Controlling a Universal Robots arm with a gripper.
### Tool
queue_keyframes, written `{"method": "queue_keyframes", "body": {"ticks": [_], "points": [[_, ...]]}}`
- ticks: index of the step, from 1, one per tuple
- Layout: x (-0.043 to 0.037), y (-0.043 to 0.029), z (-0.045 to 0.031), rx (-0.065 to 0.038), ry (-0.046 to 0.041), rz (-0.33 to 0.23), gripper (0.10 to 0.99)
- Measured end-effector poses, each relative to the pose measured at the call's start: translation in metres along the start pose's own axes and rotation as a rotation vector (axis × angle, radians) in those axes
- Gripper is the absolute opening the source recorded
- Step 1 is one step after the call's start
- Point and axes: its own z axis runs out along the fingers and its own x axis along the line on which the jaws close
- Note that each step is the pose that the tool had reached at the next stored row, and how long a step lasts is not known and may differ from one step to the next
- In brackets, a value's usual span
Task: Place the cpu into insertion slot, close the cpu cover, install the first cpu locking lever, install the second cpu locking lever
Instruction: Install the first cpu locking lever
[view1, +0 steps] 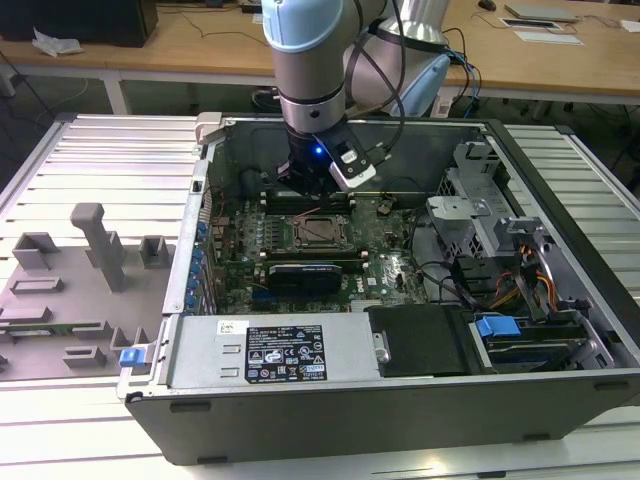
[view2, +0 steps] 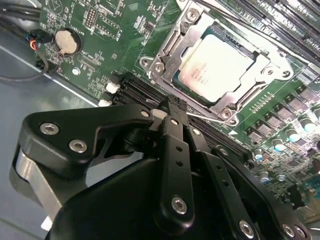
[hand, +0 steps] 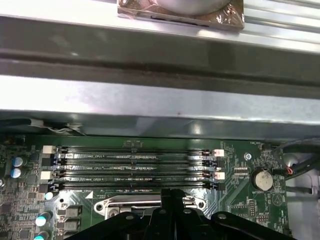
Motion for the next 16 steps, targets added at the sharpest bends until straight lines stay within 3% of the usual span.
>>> {"method": "queue_keyframes", "body": {"ticks": [7, 16], "points": [[0.0001, 0.0099, 0.0026, 0.007, -0.0018, 0.01, 0.106], [0.0004, 0.0107, 0.0053, 0.027, -0.0148, 0.088, 0.106]]}}
